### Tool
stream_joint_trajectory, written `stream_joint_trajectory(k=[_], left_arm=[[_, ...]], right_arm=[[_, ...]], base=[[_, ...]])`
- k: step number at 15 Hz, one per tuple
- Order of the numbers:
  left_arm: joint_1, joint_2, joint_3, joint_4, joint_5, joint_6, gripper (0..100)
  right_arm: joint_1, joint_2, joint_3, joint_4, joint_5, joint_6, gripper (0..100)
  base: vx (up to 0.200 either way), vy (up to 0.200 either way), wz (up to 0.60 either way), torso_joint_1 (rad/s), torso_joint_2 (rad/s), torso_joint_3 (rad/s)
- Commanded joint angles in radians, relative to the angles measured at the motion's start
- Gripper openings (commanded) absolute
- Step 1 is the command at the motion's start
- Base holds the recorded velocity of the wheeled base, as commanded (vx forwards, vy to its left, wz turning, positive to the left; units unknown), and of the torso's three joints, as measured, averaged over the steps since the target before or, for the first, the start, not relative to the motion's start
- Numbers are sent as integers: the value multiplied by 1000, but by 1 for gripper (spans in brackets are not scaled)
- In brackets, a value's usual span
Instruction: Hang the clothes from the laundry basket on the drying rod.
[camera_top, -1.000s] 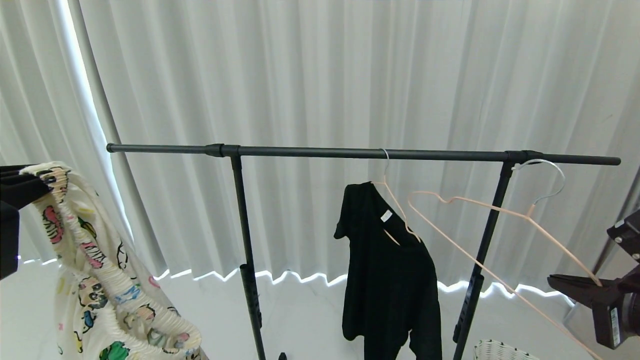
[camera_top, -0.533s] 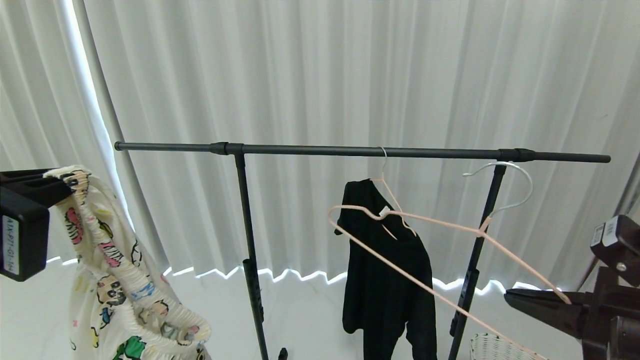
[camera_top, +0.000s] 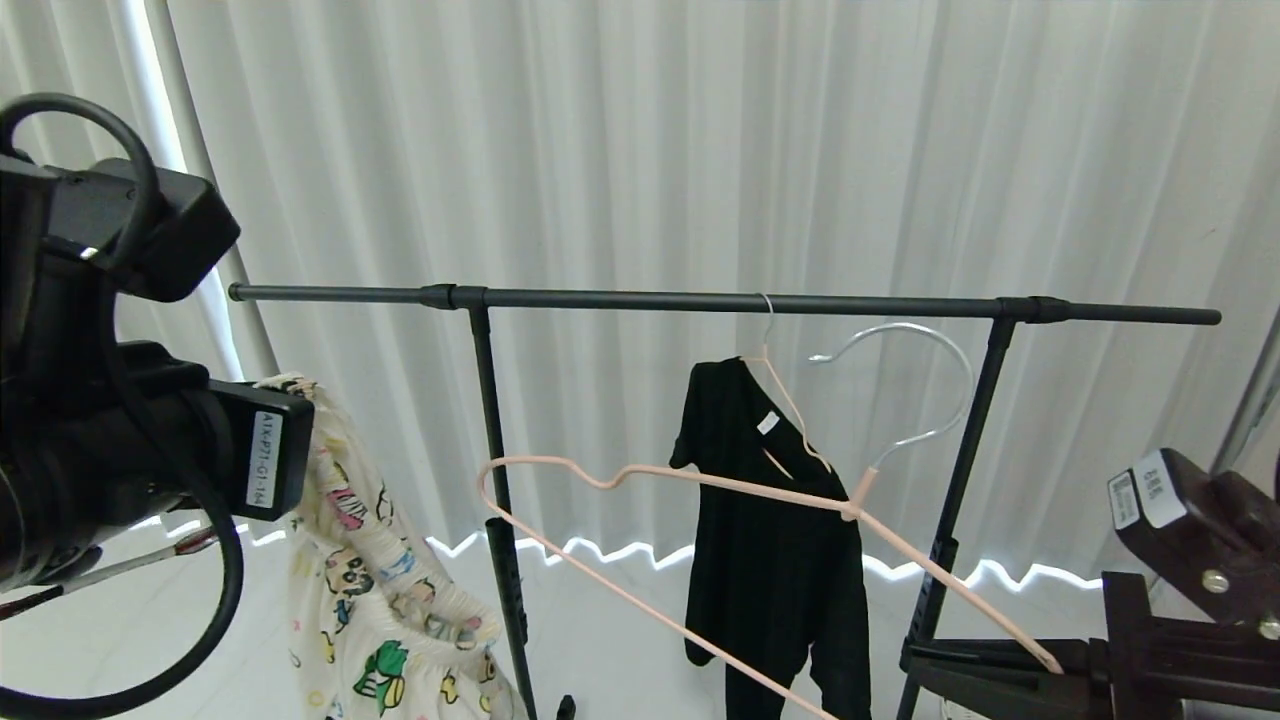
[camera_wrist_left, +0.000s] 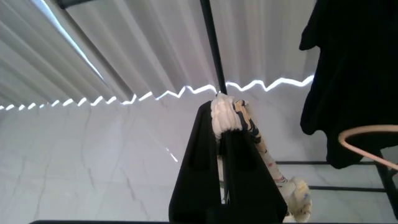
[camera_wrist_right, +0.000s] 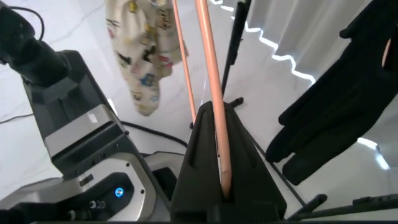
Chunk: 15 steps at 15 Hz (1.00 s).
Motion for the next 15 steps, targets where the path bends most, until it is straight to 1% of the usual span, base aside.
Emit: stream_joint_trajectory(k=[1,2,4,5,8,12,14,15], left_arm=[[0,35,4,0,0,-5,0],[1,47,3,0,0,-30,0],[9,76,3,0,2,-103,0],[9,82,3,0,2,-116,0],[9,95,3,0,2,-128,0],[17,102,4,0,3,-133,0],[44,112,0,0,5,-136,0],[77,113,-2,0,5,-136,0]], right_arm=[[13,63,-32,-3,-2,6,0],[25,75,-46,-3,0,7,0],[66,98,-56,-3,0,26,0],[76,102,-58,-3,0,32,0],[88,122,-56,-47,-4,39,0],[92,125,-58,-49,-2,39,0],[105,119,-55,-47,-4,39,0],[112,116,-56,-47,-4,39,0]], base=[[0,0,0,0,0,0],[0,0,0,0,0,0],[0,0,0,0,0,0],[0,0,0,0,0,0],[0,0,0,0,0,0],[0,0,0,0,0,0],[0,0,0,0,0,0],[0,0,0,0,0,0]])
